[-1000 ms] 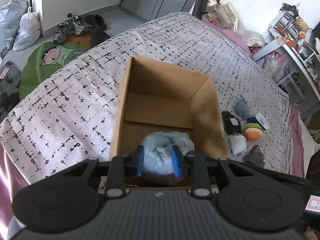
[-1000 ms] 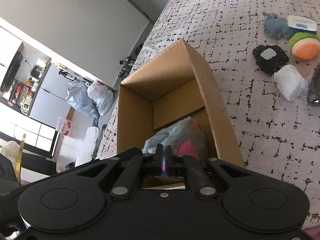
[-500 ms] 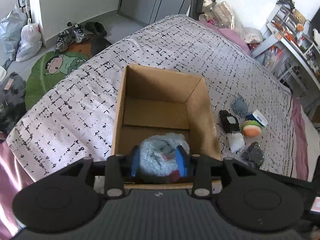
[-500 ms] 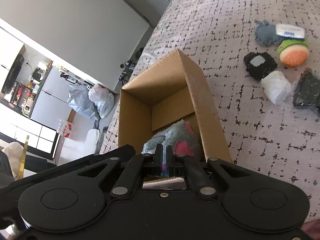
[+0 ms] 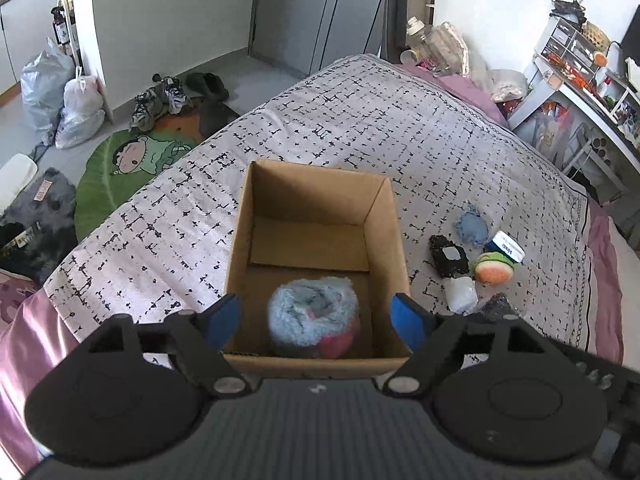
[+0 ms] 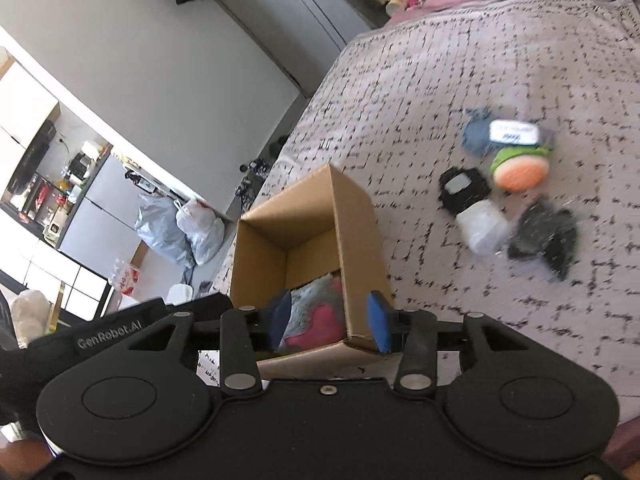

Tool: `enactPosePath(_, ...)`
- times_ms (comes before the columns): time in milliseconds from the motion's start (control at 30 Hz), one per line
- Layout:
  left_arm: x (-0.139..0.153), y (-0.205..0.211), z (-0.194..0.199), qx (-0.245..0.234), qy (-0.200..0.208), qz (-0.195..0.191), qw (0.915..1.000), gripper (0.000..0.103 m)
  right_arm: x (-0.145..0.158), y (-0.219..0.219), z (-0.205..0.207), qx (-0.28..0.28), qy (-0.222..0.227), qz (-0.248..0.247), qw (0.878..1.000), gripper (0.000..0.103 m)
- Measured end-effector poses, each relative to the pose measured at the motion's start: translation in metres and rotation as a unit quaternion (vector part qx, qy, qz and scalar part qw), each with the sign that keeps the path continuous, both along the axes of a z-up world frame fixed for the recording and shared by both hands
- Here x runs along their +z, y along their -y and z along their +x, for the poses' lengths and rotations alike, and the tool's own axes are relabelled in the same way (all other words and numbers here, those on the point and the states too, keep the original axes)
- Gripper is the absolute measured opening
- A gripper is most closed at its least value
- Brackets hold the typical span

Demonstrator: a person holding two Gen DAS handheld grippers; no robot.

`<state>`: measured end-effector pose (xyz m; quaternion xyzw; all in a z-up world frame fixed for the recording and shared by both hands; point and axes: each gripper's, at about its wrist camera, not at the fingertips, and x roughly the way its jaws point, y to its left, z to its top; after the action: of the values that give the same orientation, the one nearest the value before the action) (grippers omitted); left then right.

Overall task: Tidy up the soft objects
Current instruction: 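Lower the plush into the box and open the left gripper, then withdraw the left gripper from the box toward the remaining items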

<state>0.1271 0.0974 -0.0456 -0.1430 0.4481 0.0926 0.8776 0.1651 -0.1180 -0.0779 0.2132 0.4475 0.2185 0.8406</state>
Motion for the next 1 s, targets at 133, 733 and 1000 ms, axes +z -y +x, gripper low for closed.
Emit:
enactPosePath(133, 0.005, 0.014, -0.002, -0.005, 0.005, 0.01, 0.9999, 0.083, 0.01, 0.023, -0.004, -0.02, 0.025, -0.019, 0.999, 0.074)
enactPosePath(733, 0.021, 0.085, -0.001, -0.047, 0.058, 0.028, 0.9968, 0.103, 0.023, 0.117, -0.013, -0.108, 0.066, -0.05, 0.991, 0.103)
enactPosePath(1000, 0.019, 0.117, 0.006, -0.074, 0.075, 0.018, 0.9943, 0.103, 0.018, 0.153, -0.013, -0.14, 0.059, -0.03, 0.988, 0.103)
